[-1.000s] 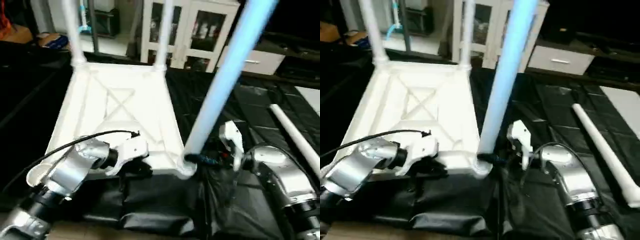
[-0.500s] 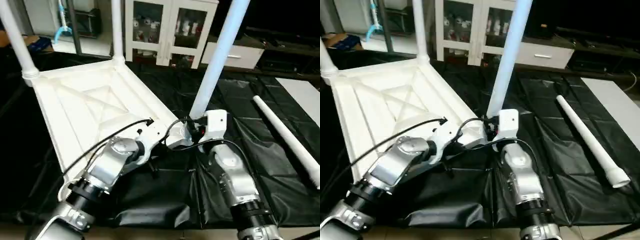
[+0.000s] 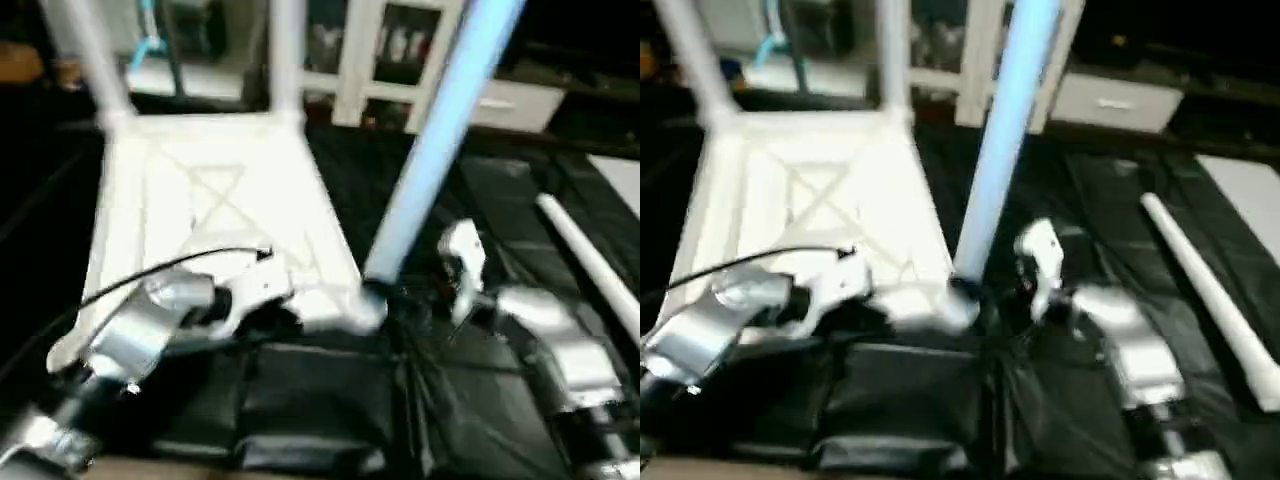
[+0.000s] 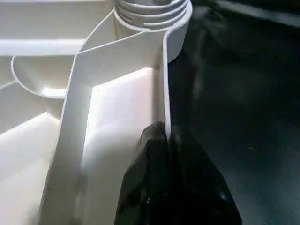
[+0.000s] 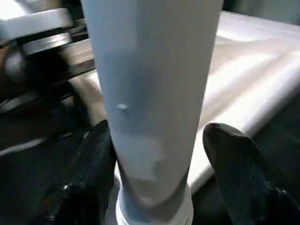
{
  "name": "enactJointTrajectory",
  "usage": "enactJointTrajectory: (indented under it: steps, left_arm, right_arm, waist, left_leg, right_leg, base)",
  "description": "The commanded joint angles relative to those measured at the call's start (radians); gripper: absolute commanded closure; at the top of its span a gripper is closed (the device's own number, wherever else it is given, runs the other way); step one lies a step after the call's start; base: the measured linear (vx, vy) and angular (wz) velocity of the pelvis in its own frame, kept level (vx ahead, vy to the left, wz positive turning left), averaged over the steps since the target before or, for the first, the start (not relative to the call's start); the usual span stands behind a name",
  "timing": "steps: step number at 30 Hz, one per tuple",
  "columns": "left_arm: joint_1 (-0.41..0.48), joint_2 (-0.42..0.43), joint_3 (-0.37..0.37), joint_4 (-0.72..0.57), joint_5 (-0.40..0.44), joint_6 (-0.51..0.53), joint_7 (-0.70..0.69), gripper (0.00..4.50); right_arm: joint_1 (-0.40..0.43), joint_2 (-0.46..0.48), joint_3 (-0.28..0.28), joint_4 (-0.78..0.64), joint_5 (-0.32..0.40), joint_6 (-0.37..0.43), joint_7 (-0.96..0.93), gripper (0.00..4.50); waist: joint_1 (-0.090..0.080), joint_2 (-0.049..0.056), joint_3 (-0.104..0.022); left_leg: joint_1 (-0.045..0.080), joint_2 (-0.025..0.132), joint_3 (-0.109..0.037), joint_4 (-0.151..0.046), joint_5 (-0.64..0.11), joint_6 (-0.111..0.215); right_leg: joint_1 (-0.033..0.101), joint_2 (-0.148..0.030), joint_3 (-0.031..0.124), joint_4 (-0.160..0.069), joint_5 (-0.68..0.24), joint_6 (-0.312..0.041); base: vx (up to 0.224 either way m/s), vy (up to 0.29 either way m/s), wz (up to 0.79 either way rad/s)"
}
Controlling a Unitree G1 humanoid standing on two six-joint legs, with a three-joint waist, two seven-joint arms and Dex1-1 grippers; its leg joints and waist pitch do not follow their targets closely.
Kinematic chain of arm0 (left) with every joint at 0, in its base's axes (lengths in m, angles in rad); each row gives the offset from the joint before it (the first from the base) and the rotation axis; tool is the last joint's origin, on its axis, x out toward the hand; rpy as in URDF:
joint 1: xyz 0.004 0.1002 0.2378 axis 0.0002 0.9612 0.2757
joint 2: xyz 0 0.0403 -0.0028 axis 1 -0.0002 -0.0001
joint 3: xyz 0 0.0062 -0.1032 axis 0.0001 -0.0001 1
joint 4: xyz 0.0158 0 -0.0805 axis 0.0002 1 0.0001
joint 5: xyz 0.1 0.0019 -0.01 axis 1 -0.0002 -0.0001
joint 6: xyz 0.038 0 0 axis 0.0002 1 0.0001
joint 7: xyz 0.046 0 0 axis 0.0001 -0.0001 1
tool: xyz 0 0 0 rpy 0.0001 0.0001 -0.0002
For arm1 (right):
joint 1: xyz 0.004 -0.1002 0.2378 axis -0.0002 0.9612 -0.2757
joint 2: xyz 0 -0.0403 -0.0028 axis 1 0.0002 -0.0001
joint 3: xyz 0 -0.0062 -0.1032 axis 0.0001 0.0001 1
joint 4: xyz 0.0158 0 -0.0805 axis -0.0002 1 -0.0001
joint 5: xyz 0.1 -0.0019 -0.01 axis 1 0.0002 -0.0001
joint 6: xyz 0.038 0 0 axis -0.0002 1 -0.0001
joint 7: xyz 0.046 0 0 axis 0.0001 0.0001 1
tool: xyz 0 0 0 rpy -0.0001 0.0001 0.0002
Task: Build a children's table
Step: Rotate leg to tighten
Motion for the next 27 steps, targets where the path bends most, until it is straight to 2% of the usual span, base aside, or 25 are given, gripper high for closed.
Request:
enactJointTrajectory:
  steps: [1, 2, 4, 5, 7, 8, 9, 10, 11, 13, 17, 19, 22, 24, 25, 26, 27]
  left_arm:
    - [0.02, 0.014, -0.059, -0.034, -0.027, 0.033, -0.093, 4.5]
    - [0.021, 0.014, -0.059, -0.034, -0.028, 0.033, -0.093, 4.5]
    - [0.021, 0.016, -0.059, -0.046, -0.045, 0.034, -0.107, 4.5]
    - [0.021, 0.017, -0.059, -0.046, -0.047, 0.032, -0.11, 4.5]
    - [0.023, 0.025, -0.062, -0.051, -0.059, 0.018, -0.132, 4.5]
    - [0.024, 0.026, -0.062, -0.051, -0.059, 0.018, -0.133, 4.5]
    - [0.026, 0.03, -0.062, -0.053, -0.061, 0.016, -0.139, 4.5]
    - [0.027, 0.031, -0.063, -0.053, -0.062, 0.015, -0.14, 4.5]
    - [0.027, 0.033, -0.063, -0.055, -0.061, 0.017, -0.143, 4.5]
    - [0.028, 0.033, -0.062, -0.056, -0.06, 0.019, -0.145, 4.5]
    - [0.032, 0.036, -0.062, -0.063, -0.058, 0.025, -0.149, 4.5]
    - [0.031, 0.038, -0.064, -0.067, -0.062, 0.03, -0.149, 4.5]
    - [0.025, 0.027, -0.063, -0.069, -0.066, 0.058, -0.128, 4.5]
    - [0.012, -0.018, -0.042, -0.054, -0.058, 0.125, -0.053, 4.5]
    - [0.01, -0.026, -0.039, -0.052, -0.057, 0.135, -0.04, 4.5]
    - [-0.001, -0.07, -0.015, -0.032, -0.046, 0.177, 0.037, 4.5]
    - [-0.009, -0.104, 0.004, -0.015, -0.037, 0.206, 0.097, 4.5]
  right_arm:
    - [-0.02, -0.051, -0.057, 0.03, 0.014, -0.034, 0.071, 1.5]
    - [-0.02, -0.052, -0.056, 0.03, 0.015, -0.035, 0.074, 1.5]
    - [-0.02, -0.087, -0.019, 0.024, 0.025, -0.016, 0.15, 1.5]
    - [-0.02, -0.092, -0.013, 0.023, 0.028, -0.012, 0.159, 1.75]
    - [-0.021, -0.119, 0.03, 0.024, 0.026, -0.005, 0.219, 1.75]
    - [-0.021, -0.12, 0.032, 0.025, 0.025, -0.006, 0.221, 1.85]
    - [-0.025, -0.125, 0.049, 0.031, 0.017, -0.012, 0.245, 1.99]
    - [-0.026, -0.127, 0.055, 0.033, 0.015, -0.01, 0.252, 2.1]
    - [-0.029, -0.127, 0.061, 0.036, 0.016, -0.001, 0.266, 2.17]
    - [-0.031, -0.126, 0.061, 0.038, 0.017, 0.006, 0.278, 2.21]
    - [-0.043, -0.113, 0.058, 0.066, -0.003, -0.016, 0.285, 2.53]
    - [-0.046, -0.104, 0.054, 0.08, -0.002, -0.017, 0.276, 2.55]
    - [-0.053, -0.064, 0.03, 0.128, -0.021, -0.054, 0.161, 2.62]
    - [-0.077, -0.011, -0.002, 0.218, -0.104, -0.096, -0.059, 2.63]
    - [-0.08, -0.006, -0.005, 0.227, -0.112, -0.093, -0.087, 2.63]
    - [-0.089, 0.017, -0.025, 0.257, -0.14, -0.073, -0.211, 2.64]
    - [-0.095, 0.034, -0.041, 0.275, -0.156, -0.058, -0.298, 2.65]
  waist:
    - [-0.004, 0.014, -0.06]
    - [-0.002, 0.014, -0.059]
    - [0.003, 0.013, -0.057]
    - [0.006, 0.013, -0.054]
    - [0.008, 0.011, -0.052]
    - [0.008, 0.01, -0.052]
    - [0.007, 0.0, -0.051]
    - [0.009, 0.005, -0.049]
    - [0.009, 0.005, -0.049]
    - [0.009, 0.004, -0.049]
    - [0.007, 0.003, -0.05]
    - [0.005, 0.004, -0.05]
    - [0.003, 0.003, -0.049]
    - [-0.003, 0.003, -0.048]
    - [-0.011, 0.002, -0.047]
    - [-0.015, 0.001, -0.048]
    - [-0.027, 0.001, -0.046]
  left_leg:
    - [0.007, 0.022, 0.012, -0.063, -0.055, 0.096]
    - [0.008, 0.023, 0.011, -0.063, -0.065, 0.091]
    - [0.01, 0.023, 0.012, -0.064, -0.107, 0.075]
    - [0.011, 0.023, 0.013, -0.065, -0.13, 0.068]
    - [0.009, 0.023, 0.012, -0.066, -0.163, 0.054]
    - [0.008, 0.023, 0.011, -0.067, -0.167, 0.049]
    - [0.006, 0.022, 0.012, -0.067, -0.172, 0.048]
    - [0.005, 0.022, 0.009, -0.068, -0.187, 0.04]
    - [0.008, 0.023, 0.01, -0.067, -0.2, 0.033]
    - [0.009, 0.023, 0.01, -0.066, -0.211, 0.03]
    - [0.003, 0.022, 0.007, -0.067, -0.206, 0.024]
    - [0.001, 0.021, 0.006, -0.067, -0.196, 0.024]
    - [0.002, 0.021, 0.006, -0.068, -0.214, 0.017]
    - [-0.004, 0.019, 0.002, -0.071, -0.228, -0.002]
    - [-0.006, 0.016, 0.0, -0.073, -0.237, -0.019]
    - [-0.003, 0.016, -0.001, -0.072, -0.248, -0.026]
    - [-0.006, 0.014, -0.001, -0.072, -0.251, -0.038]
  right_leg:
    - [0.056, -0.044, 0.04, -0.03, 0.017, -0.285]
    - [0.057, -0.046, 0.04, -0.032, -0.001, -0.283]
    - [0.056, -0.046, 0.042, -0.038, -0.063, -0.266]
    - [0.053, -0.045, 0.043, -0.042, -0.098, -0.257]
    - [0.053, -0.047, 0.044, -0.048, -0.17, -0.233]
    - [0.053, -0.047, 0.044, -0.05, -0.184, -0.227]
    - [0.053, -0.047, 0.044, -0.052, -0.202, -0.219]
    - [0.051, -0.048, 0.044, -0.055, -0.248, -0.205]
    - [0.047, -0.048, 0.045, -0.058, -0.275, -0.195]
    - [0.043, -0.046, 0.046, -0.058, -0.285, -0.193]
    - [0.046, -0.046, 0.045, -0.056, -0.291, -0.185]
    - [0.047, -0.045, 0.046, -0.055, -0.285, -0.181]
    - [0.043, -0.045, 0.046, -0.058, -0.314, -0.176]
    - [0.044, -0.047, 0.044, -0.06, -0.356, -0.162]
    - [0.045, -0.043, 0.042, -0.063, -0.38, -0.151]
    - [0.044, -0.043, 0.042, -0.063, -0.394, -0.145]
    - [0.044, -0.041, 0.043, -0.064, -0.412, -0.135]
  base:
    - [0.0, 0.0, 0.0]
    - [0.0, 0.0, 0.0]
    - [0.0, 0.0, 0.0]
    - [0.0, 0.0, 0.0]
    - [0.0, 0.0, 0.0]
    - [0.0, 0.0, 0.0]
    - [0.0, 0.0, 0.0]
    - [0.0, 0.0, 0.0]
    - [0.0, 0.0, 0.0]
    - [0.0, 0.0, 0.0]
    - [0.0, 0.0, 0.0]
    - [0.0, 0.0, 0.0]
    - [0.0, 0.0, 0.0]
    - [0.0, 0.0, 0.0]
    - [0.0, 0.0, 0.0]
    - [0.0, 0.0, 0.0]
    - [0.0, 0.0, 0.0]
